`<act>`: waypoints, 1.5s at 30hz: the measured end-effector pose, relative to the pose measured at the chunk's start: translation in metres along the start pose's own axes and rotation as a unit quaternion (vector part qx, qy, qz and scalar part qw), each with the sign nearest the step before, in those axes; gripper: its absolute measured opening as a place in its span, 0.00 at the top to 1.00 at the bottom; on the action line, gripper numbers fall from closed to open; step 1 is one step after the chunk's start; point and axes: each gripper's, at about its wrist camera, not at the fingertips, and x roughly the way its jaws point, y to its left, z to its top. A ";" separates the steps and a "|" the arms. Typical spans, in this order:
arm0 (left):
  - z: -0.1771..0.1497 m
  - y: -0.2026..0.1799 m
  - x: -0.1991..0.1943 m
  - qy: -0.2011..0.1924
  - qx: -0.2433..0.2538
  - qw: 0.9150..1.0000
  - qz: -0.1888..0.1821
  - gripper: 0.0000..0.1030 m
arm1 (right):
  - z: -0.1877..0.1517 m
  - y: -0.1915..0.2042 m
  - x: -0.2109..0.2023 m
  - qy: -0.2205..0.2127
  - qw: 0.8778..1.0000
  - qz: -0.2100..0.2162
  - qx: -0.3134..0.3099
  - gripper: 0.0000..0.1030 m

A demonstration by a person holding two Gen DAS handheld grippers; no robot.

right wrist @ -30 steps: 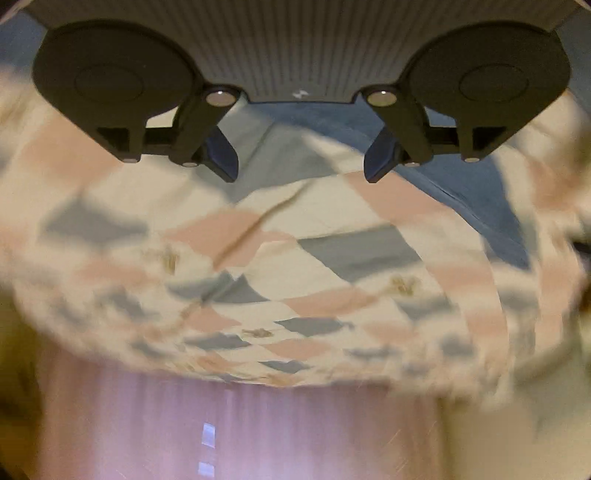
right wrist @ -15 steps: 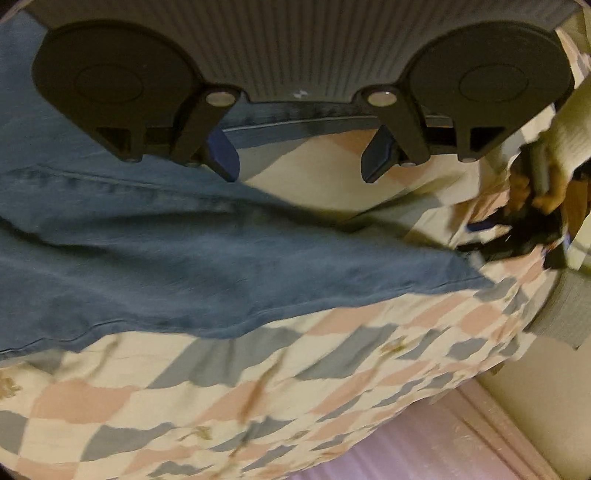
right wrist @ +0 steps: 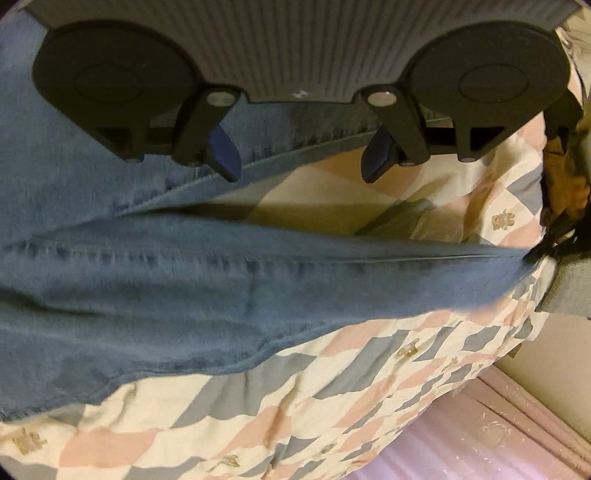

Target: Fold clothes

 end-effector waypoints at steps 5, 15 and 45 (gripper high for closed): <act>-0.054 0.021 0.013 0.079 0.102 0.985 0.111 0.81 | -0.011 0.000 0.003 0.018 1.000 0.012 0.021 0.33; -0.119 0.062 -0.032 0.107 0.020 0.977 0.185 0.60 | -0.049 -0.060 -0.069 -0.008 0.994 -0.065 0.089 0.33; -0.304 0.067 -0.113 0.057 -0.269 0.941 0.199 0.19 | -0.072 -0.402 -0.237 -0.244 0.880 -0.161 0.375 0.22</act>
